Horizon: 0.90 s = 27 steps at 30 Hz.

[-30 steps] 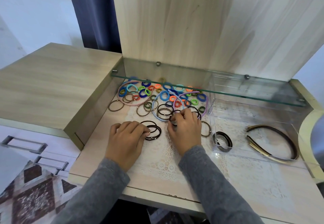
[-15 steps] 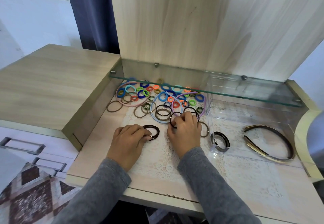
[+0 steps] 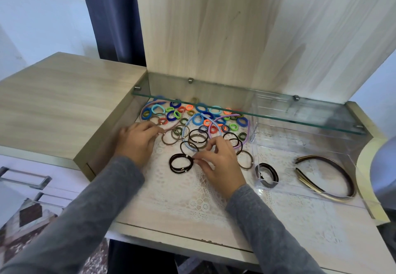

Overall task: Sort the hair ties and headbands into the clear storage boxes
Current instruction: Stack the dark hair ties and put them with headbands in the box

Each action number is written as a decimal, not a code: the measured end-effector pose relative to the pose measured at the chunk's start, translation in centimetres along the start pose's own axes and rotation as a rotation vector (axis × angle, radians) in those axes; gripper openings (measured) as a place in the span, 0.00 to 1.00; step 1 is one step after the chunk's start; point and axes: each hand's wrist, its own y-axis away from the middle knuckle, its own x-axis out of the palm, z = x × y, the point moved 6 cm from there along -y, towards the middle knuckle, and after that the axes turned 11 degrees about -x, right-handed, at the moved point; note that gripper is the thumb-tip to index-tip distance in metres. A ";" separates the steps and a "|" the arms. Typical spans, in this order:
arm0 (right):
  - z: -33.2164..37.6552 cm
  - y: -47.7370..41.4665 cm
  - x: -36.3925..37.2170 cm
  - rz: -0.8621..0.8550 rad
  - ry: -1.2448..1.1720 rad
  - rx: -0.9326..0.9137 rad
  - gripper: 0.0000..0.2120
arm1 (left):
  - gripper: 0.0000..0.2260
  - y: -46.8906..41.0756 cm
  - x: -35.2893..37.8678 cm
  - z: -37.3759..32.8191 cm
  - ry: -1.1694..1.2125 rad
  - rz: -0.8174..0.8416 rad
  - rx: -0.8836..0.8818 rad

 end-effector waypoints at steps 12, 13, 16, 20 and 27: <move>1.5 -0.5 1.1 0.205 0.214 -0.229 0.08 | 0.10 -1.9 0.0 -0.9 -0.143 0.180 0.078; 1.4 -0.4 1.0 0.214 0.213 -0.214 0.08 | 0.10 -1.9 0.0 -0.9 -0.137 0.184 0.084; 0.1 -0.4 0.0 0.189 0.230 -0.083 0.08 | 0.08 -2.0 -0.2 -0.8 -0.109 0.180 0.107; -2.5 -0.1 -1.4 0.146 0.394 0.148 0.08 | 0.06 -1.8 -0.3 -0.8 -0.098 0.177 0.147; -3.4 0.9 -1.2 0.168 0.461 0.252 0.10 | 0.04 -1.0 0.1 -0.6 -0.070 0.170 0.157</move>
